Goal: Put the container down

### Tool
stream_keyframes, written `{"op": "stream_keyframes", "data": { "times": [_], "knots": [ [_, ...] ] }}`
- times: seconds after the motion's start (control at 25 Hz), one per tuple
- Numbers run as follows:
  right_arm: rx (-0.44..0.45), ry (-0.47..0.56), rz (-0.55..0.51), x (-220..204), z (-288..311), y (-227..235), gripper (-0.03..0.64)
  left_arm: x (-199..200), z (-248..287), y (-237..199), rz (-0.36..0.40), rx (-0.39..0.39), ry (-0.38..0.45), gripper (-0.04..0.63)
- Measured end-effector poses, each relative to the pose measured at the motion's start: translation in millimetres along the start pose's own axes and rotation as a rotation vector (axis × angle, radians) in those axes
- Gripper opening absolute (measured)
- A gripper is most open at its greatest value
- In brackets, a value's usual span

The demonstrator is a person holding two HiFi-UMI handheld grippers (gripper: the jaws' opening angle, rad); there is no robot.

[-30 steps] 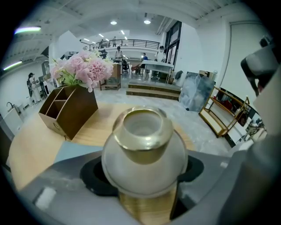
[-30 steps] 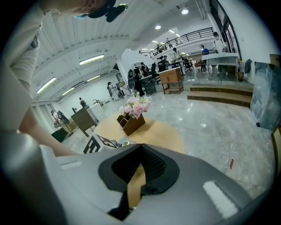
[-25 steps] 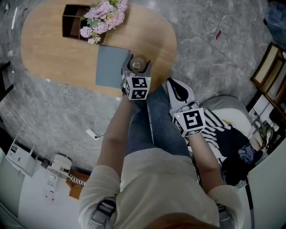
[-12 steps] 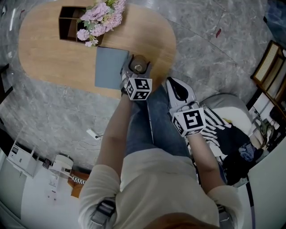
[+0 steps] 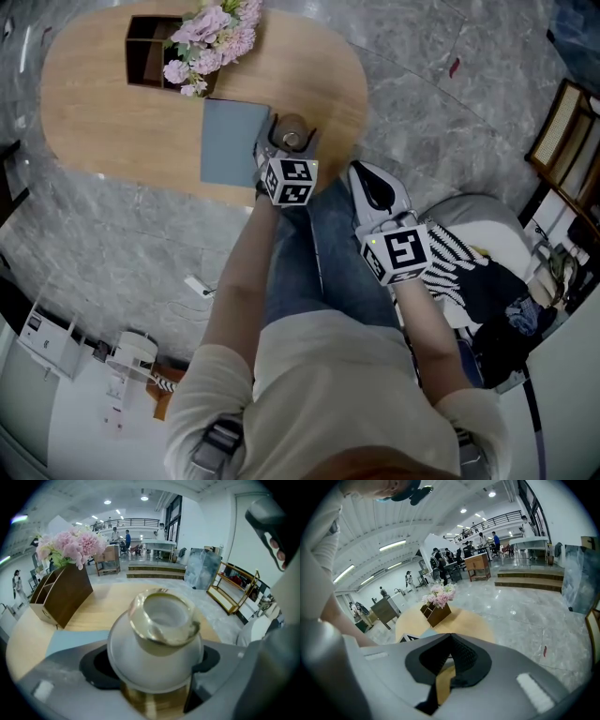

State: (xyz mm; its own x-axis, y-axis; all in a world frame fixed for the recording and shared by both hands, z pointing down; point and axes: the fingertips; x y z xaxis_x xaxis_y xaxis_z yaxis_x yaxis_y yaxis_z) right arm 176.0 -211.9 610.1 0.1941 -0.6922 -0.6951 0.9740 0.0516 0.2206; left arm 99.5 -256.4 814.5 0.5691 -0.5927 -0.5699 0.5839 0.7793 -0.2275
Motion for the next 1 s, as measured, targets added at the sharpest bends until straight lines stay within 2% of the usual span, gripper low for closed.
{"op": "stream_keyframes", "data": {
  "times": [0.08,0.16,0.6,1.0],
  "knots": [
    [-0.008,0.007,0.003,-0.2,-4.3,-2.2,0.000,-0.2,-1.9,1.6,-0.027,-0.024,0.011,0.421],
    [-0.017,0.016,0.007,-0.7,-9.3,-5.5,0.000,0.3,-6.3,2.9,-0.023,-0.033,0.022,0.431],
    [-0.051,0.067,0.039,-9.8,-43.8,-39.4,0.000,-11.0,-57.3,13.3,0.028,-0.044,0.054,0.436],
    [-0.104,0.148,0.047,-12.4,-93.5,-78.0,0.000,-9.0,-135.6,39.3,-0.009,-0.076,0.119,0.423]
  ]
}}
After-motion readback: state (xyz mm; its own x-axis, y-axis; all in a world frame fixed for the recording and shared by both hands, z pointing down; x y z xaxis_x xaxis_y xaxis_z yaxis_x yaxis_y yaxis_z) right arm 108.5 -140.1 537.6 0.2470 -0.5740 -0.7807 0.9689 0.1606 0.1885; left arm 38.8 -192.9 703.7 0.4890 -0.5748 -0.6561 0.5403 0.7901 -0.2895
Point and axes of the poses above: the fingertips, and each gripper's own axes: z forward along the fingers, y to its right, x out of its top, and after that the axes turned 11 degrees about -x, right-handed
